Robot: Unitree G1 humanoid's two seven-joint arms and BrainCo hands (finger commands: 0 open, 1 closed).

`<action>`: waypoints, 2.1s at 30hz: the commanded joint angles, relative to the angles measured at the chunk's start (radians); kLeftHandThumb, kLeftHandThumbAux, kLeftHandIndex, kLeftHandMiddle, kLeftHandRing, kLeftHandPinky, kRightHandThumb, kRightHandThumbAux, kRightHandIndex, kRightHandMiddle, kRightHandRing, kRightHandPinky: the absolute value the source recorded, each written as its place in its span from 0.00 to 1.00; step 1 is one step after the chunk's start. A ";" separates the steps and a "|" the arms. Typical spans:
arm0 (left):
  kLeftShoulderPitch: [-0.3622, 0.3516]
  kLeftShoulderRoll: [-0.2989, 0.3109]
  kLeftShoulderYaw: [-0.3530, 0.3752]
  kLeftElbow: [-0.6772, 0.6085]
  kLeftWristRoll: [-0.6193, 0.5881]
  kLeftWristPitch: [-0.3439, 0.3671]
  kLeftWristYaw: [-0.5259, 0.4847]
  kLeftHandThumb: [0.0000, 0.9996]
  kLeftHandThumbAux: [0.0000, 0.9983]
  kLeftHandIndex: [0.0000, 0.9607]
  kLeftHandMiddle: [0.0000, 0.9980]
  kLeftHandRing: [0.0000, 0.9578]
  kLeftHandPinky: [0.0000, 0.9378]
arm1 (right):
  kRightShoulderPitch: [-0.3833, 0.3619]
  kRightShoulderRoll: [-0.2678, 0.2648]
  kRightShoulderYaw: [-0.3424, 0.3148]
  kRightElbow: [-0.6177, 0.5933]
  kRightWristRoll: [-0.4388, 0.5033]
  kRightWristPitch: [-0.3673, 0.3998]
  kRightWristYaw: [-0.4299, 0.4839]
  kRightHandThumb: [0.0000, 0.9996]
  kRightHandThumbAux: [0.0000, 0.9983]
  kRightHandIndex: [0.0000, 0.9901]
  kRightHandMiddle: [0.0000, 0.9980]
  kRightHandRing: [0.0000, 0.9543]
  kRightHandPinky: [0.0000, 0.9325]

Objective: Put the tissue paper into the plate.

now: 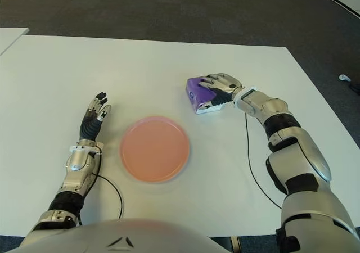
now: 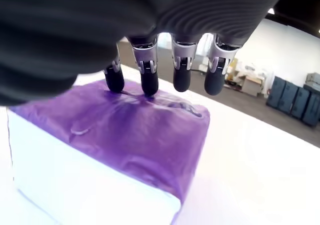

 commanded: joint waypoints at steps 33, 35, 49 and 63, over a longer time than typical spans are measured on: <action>0.033 -0.007 0.003 0.023 -0.008 0.058 0.001 0.00 0.44 0.00 0.00 0.00 0.00 | -0.001 -0.037 -0.001 0.047 0.021 0.004 -0.006 0.50 0.13 0.00 0.00 0.00 0.00; 0.032 -0.006 0.003 0.026 -0.007 0.054 0.002 0.00 0.43 0.00 0.00 0.00 0.00 | -0.002 -0.031 0.003 0.057 0.015 0.010 -0.018 0.50 0.14 0.00 0.00 0.00 0.00; 0.028 -0.004 0.013 0.036 -0.007 0.063 0.009 0.00 0.43 0.00 0.00 0.00 0.00 | -0.026 0.015 0.013 0.136 0.014 0.042 -0.065 0.45 0.15 0.00 0.00 0.00 0.00; 0.035 -0.005 0.016 0.039 -0.002 0.065 0.016 0.00 0.43 0.00 0.00 0.00 0.00 | -0.070 0.065 0.058 0.210 -0.008 0.065 -0.134 0.43 0.15 0.00 0.00 0.00 0.00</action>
